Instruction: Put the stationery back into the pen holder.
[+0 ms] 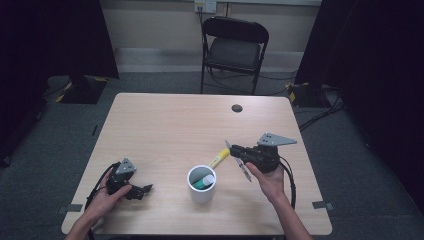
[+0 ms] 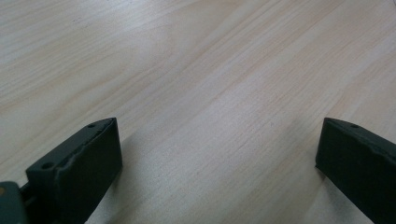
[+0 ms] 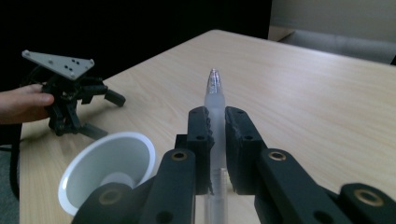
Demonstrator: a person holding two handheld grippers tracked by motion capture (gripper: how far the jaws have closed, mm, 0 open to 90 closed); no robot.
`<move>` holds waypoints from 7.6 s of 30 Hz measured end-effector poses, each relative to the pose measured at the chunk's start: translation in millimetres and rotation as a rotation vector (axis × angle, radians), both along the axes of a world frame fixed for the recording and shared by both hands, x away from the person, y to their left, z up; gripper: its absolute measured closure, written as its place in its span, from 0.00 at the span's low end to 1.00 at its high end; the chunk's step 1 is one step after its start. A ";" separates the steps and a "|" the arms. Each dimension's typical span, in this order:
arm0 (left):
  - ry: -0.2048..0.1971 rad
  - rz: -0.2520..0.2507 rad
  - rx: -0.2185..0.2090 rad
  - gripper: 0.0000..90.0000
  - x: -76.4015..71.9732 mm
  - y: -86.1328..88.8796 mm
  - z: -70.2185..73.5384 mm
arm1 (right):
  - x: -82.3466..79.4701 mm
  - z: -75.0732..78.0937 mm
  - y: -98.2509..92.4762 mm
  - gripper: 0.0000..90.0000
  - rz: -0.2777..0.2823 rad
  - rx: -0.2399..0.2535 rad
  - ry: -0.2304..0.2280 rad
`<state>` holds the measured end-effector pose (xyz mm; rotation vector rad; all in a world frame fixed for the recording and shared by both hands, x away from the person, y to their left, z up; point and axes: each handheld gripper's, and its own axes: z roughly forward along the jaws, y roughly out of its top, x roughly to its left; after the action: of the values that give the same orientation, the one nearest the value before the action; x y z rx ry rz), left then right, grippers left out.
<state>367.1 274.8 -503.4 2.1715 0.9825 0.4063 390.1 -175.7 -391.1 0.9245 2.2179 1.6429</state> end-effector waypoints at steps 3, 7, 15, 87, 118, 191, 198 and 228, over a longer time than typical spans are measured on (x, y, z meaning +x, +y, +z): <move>0.000 0.000 0.000 0.00 0.0 0.0 0.0 | -2.1 9.1 1.2 0.90 0.003 0.021 -0.020; 0.000 0.000 0.000 0.00 0.0 0.0 0.0 | -2.0 20.2 5.2 0.90 0.015 0.045 -0.036; 0.000 0.002 -0.002 0.00 0.0 -0.1 -0.1 | 1.0 31.3 29.0 0.90 0.062 0.082 -0.059; 0.000 0.000 0.000 0.00 0.0 0.0 0.0 | -4.2 -1.6 69.8 0.89 0.210 -0.058 0.010; -0.001 0.001 -0.001 0.00 0.0 -0.1 0.0 | -14.4 -21.4 53.5 0.86 0.155 -0.055 0.029; 0.000 0.001 -0.002 0.00 -0.1 -0.1 -0.1 | 30.8 -91.1 29.8 0.87 0.100 -0.308 0.231; 0.000 0.002 -0.002 0.00 -0.1 -0.1 -0.1 | 23.4 -90.4 13.1 0.87 0.077 -0.323 0.238; -0.001 0.002 -0.003 0.00 -0.1 -0.2 -0.1 | 41.0 -97.7 -4.7 0.66 -0.103 -0.351 0.237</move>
<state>367.0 274.6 -503.6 2.1681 0.9841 0.4065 431.1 -180.5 -488.8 1.1554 2.4549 1.0974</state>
